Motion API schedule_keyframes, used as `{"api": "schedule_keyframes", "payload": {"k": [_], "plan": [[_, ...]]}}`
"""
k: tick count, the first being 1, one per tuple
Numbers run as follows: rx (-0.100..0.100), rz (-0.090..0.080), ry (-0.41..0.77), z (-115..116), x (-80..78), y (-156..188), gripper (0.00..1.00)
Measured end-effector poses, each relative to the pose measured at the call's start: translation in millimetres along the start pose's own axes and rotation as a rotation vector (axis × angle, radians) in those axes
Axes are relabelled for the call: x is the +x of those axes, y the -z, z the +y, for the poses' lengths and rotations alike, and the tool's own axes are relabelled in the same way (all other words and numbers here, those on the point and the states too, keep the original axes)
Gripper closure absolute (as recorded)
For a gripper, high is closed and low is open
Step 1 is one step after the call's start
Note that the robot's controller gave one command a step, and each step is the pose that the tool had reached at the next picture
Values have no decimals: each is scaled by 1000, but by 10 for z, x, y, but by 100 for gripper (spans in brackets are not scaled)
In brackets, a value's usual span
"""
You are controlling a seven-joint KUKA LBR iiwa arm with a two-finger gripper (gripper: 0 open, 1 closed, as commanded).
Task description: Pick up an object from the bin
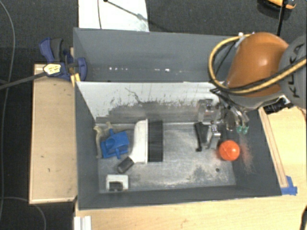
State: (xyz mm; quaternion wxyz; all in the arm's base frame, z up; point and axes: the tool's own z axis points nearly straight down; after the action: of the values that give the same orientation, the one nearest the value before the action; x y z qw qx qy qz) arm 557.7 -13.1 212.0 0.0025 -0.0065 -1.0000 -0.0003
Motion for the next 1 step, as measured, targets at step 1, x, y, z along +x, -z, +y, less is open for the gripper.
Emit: {"api": "schedule_keyframes", "payload": {"k": [1], "plan": [[0, -9, 0, 0, -14, 47, 0]]}}
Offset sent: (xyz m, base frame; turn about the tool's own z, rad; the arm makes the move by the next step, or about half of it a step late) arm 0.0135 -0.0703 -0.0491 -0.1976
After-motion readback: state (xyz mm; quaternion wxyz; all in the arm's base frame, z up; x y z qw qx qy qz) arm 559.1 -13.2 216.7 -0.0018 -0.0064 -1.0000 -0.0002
